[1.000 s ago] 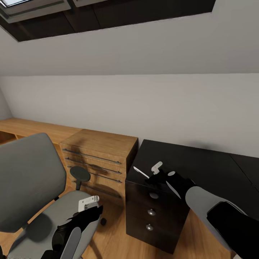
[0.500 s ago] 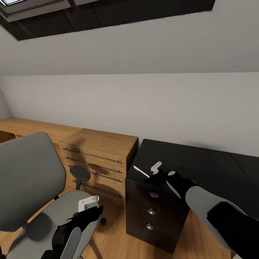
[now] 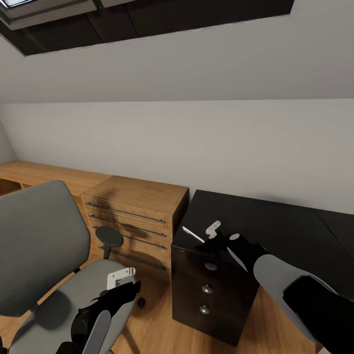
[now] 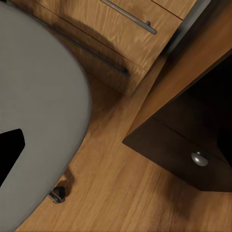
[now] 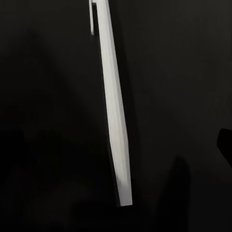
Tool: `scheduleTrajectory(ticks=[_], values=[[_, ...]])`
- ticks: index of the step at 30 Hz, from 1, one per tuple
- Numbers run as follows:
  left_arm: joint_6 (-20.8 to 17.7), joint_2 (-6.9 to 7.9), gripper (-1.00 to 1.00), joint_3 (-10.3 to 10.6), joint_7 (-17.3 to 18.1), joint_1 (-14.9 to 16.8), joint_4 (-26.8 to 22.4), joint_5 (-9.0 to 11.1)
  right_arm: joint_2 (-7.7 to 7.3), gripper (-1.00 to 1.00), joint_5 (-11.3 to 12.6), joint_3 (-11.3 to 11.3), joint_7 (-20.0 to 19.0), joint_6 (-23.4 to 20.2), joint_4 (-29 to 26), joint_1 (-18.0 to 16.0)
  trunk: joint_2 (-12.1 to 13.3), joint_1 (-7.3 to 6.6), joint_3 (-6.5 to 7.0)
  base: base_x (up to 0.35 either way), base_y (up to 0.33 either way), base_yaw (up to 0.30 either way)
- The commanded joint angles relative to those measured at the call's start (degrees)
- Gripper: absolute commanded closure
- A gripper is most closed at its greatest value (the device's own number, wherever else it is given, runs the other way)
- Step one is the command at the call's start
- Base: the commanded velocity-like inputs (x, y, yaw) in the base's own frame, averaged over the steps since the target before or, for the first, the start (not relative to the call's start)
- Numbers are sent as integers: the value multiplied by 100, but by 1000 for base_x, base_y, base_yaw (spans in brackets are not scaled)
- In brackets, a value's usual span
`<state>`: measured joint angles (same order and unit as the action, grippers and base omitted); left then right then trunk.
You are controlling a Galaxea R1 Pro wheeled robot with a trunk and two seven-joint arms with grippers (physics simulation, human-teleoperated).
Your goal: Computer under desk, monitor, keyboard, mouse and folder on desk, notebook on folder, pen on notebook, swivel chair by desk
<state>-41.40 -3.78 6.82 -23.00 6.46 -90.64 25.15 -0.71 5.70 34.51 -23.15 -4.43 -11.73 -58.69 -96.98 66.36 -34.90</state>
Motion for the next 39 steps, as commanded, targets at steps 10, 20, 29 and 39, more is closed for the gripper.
scheduleTrajectory(ticks=[10, 20, 29, 39], values=[[-16, -2, -100, 12, -56, 4, -6, 61, -8, -100, 59, 21, -14, -33, -14, -2, -3, 0, -6, 0, 0, 0], [-9, -8, -100, 17, -56, 4, -6, 60, -22, -100, 74, 12, -18, -10, -14, -2, -163, 87, -78, 0, 0, 0], [-8, -9, -100, 21, -56, 4, -6, 61, -40, -100, 94, -5, -28, 308, 19, -2, -163, 87, -78, 0, 0, 0], [-8, -9, -100, 21, -56, 4, -6, 66, -34, -100, 98, -6, -50, 336, 21, -2, -163, 87, -78, 0, 0, 0]])
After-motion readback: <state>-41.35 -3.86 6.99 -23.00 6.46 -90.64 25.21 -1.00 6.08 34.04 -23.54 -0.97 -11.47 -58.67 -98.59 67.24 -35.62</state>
